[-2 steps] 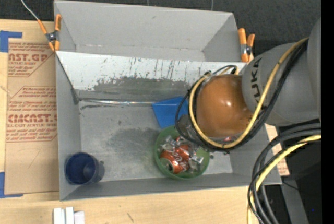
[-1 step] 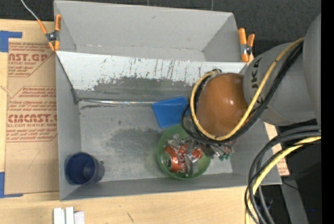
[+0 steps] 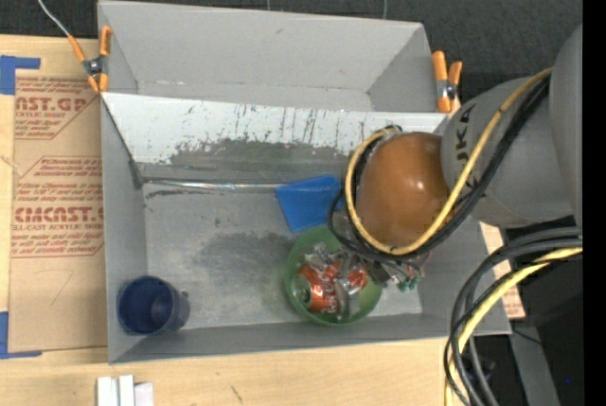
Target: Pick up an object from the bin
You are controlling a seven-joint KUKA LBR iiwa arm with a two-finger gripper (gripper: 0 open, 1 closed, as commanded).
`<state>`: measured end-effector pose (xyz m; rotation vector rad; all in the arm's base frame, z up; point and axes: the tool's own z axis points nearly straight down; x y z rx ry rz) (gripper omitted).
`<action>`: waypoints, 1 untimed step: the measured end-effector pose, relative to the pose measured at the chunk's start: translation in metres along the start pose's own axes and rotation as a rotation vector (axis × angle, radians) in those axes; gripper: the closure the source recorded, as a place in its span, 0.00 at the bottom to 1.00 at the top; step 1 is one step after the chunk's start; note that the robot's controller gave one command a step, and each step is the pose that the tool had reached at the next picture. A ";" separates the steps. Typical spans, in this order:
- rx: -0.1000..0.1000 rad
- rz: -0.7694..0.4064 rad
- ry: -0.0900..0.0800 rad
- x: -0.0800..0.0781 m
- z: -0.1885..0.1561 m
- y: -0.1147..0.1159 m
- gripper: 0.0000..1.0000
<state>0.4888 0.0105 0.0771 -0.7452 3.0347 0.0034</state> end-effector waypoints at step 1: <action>-0.001 -0.001 0.001 0.000 -0.001 0.000 1.00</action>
Offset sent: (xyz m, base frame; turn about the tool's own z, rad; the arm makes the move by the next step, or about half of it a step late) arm -0.0002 -0.0002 0.0462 0.0000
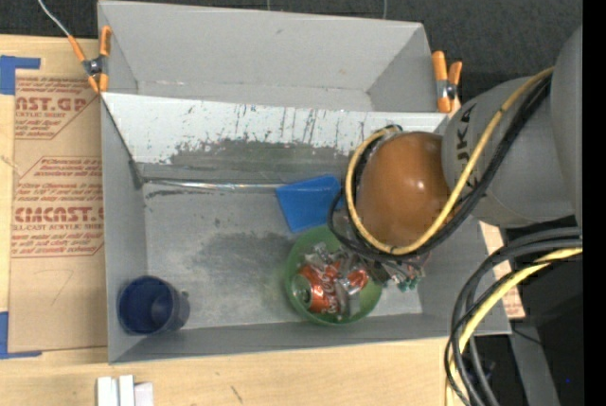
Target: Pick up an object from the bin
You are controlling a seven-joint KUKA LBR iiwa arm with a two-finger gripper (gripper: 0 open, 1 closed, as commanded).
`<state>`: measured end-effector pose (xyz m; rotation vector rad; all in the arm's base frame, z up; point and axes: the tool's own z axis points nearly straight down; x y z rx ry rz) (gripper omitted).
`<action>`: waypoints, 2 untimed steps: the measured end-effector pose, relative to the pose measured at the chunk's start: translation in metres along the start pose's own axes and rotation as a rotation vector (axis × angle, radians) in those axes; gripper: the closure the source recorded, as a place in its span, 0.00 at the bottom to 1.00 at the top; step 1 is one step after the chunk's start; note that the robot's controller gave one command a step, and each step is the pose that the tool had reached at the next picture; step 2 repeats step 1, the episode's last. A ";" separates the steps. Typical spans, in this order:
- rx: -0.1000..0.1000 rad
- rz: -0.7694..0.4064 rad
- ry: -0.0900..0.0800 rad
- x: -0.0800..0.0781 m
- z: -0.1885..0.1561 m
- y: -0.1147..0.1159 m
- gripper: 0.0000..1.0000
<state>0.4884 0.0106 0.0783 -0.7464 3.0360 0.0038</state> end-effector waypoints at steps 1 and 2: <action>-0.001 0.000 0.003 0.001 -0.007 0.001 1.00; -0.001 0.000 0.003 0.001 -0.007 0.001 1.00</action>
Offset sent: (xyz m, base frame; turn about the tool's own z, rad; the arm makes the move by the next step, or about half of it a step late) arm 0.0001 0.0000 0.0884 0.0000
